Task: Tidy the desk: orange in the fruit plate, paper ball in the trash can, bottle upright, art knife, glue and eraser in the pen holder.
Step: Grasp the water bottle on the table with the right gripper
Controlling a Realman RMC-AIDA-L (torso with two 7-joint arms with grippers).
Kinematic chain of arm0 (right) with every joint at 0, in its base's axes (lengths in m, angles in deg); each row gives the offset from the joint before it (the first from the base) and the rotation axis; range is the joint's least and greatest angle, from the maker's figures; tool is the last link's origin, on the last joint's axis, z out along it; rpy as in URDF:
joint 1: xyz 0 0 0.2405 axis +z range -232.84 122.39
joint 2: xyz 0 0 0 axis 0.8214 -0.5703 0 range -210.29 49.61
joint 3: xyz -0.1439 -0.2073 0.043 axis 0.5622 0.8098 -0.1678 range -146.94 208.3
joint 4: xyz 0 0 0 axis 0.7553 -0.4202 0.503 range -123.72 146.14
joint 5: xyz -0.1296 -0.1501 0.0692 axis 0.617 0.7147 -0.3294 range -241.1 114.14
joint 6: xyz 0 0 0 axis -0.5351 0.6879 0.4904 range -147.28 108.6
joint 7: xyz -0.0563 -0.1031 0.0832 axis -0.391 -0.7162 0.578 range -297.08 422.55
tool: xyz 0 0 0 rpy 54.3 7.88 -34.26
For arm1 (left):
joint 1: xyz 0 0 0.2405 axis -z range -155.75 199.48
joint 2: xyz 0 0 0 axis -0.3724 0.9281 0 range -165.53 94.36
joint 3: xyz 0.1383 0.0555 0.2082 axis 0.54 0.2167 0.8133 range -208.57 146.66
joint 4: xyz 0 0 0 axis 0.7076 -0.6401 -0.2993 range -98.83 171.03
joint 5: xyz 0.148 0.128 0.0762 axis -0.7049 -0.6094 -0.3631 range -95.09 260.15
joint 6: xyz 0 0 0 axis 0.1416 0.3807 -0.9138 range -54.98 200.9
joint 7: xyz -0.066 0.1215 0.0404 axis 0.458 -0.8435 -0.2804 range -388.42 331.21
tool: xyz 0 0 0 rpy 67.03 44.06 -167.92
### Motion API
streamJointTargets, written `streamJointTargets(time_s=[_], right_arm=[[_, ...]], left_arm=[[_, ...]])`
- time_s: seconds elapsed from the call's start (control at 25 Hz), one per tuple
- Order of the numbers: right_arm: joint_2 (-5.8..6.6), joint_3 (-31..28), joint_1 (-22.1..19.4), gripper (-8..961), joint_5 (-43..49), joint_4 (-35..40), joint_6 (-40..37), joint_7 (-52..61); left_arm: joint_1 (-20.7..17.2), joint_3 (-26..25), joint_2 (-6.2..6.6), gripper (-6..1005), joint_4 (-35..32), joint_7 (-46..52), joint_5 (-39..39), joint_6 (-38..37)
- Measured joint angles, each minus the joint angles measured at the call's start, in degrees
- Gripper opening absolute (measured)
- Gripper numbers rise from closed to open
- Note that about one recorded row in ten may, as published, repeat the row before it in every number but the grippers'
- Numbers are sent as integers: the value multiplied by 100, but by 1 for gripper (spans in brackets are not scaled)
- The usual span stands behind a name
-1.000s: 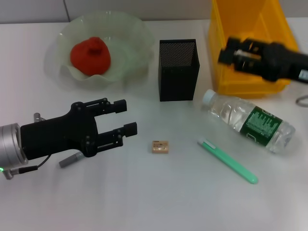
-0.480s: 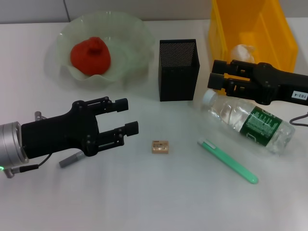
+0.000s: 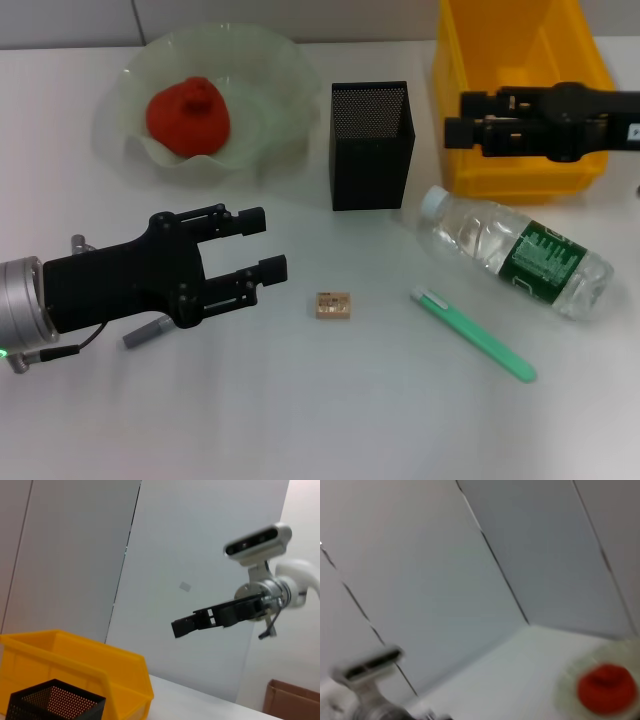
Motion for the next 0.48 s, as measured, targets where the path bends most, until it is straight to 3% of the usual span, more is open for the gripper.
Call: streamJointTargets(time_s=[0.2, 0.36, 0.48], right_arm=[[65, 323, 561, 753, 1509, 1355, -334, 1641], [134, 705, 1201, 753, 2651, 1563, -862, 2402], [101, 1106, 1488, 753, 3451, 1508, -938, 2633]], left_arm=[[5, 0, 0, 603, 0, 0, -2, 1], [12, -1, 1, 603, 0, 0, -2, 3], [2, 1, 1, 602, 0, 0, -2, 1]])
